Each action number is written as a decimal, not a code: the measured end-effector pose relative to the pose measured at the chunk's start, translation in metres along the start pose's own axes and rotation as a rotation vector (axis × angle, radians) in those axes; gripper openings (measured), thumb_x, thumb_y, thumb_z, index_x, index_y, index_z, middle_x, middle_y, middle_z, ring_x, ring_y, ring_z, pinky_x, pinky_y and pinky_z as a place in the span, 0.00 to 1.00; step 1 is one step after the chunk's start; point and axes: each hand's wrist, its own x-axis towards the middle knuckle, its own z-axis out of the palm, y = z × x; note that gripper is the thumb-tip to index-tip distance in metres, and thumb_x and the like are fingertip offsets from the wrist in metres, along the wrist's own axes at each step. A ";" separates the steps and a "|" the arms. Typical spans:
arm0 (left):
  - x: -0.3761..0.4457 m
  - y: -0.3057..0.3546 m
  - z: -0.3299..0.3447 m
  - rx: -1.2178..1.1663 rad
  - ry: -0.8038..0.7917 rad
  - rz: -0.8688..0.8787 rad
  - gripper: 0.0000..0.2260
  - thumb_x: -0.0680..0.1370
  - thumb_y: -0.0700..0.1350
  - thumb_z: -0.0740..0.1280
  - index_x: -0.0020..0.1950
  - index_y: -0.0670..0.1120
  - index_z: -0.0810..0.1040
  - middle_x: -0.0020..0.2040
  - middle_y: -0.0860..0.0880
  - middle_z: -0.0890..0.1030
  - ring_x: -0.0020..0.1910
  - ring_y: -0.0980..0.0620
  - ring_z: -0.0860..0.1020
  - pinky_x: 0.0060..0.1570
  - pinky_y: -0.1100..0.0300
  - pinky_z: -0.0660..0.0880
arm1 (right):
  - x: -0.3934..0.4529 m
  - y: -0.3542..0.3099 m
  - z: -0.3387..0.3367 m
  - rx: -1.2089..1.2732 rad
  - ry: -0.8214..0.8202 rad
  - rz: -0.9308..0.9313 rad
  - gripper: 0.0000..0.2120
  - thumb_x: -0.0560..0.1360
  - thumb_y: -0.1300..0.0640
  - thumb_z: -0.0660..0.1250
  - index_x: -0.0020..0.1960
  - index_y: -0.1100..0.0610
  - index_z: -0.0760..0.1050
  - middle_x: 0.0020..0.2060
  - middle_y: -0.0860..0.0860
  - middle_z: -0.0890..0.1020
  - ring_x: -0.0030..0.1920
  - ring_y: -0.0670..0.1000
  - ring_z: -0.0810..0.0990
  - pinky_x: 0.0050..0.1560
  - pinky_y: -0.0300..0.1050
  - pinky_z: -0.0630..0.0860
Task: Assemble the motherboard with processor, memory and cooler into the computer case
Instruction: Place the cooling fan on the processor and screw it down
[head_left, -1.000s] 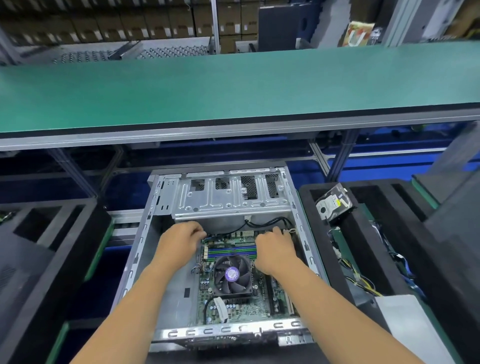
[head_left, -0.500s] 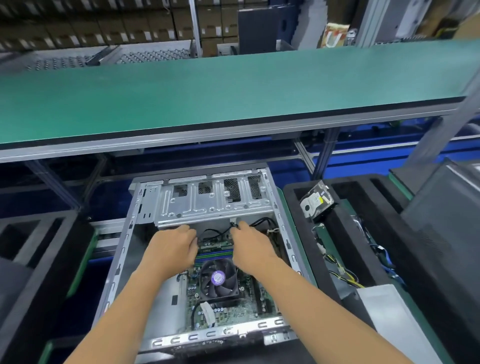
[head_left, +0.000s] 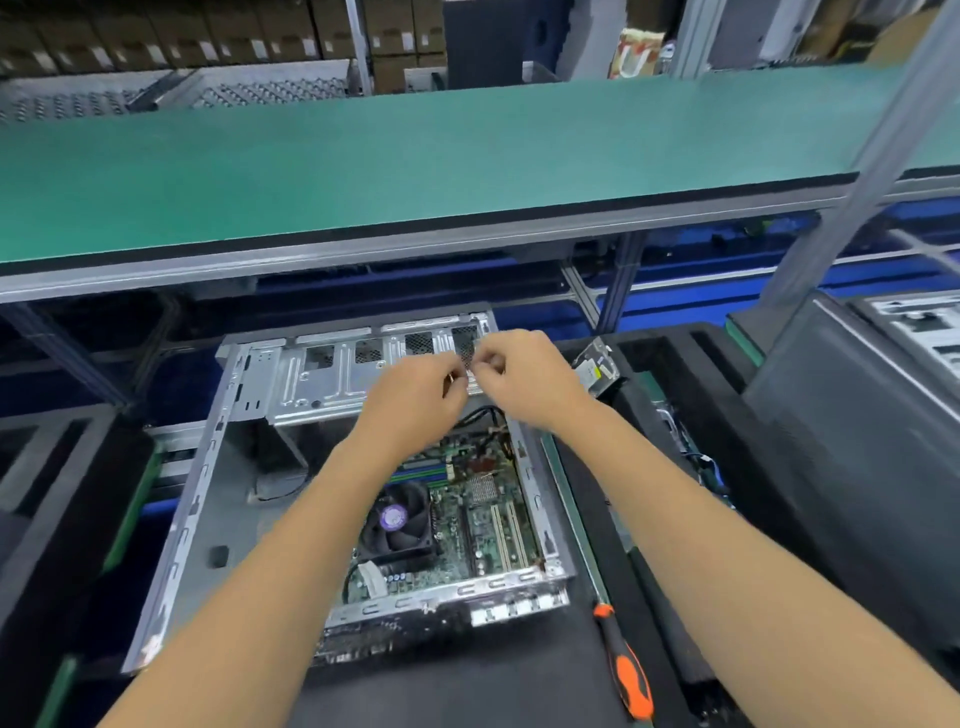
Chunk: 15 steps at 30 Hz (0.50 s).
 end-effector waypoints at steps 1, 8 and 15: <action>0.000 0.007 0.001 -0.015 -0.018 -0.012 0.07 0.78 0.45 0.60 0.45 0.46 0.77 0.41 0.49 0.80 0.41 0.47 0.76 0.40 0.52 0.74 | -0.003 0.005 -0.007 0.002 0.011 0.022 0.08 0.77 0.59 0.62 0.45 0.57 0.79 0.32 0.46 0.77 0.36 0.54 0.75 0.38 0.46 0.73; 0.004 0.048 0.020 -0.091 -0.063 0.072 0.08 0.76 0.43 0.60 0.45 0.44 0.79 0.40 0.47 0.81 0.40 0.46 0.76 0.41 0.52 0.75 | -0.011 0.038 -0.023 -0.142 -0.034 0.200 0.07 0.76 0.61 0.62 0.47 0.59 0.79 0.43 0.55 0.82 0.42 0.55 0.79 0.41 0.48 0.77; 0.017 0.088 0.057 0.308 -0.261 0.256 0.07 0.73 0.39 0.60 0.43 0.44 0.77 0.43 0.44 0.79 0.49 0.42 0.74 0.42 0.55 0.65 | -0.039 0.063 0.008 -0.464 -0.504 0.367 0.14 0.78 0.64 0.58 0.61 0.64 0.75 0.59 0.60 0.80 0.56 0.61 0.80 0.44 0.46 0.71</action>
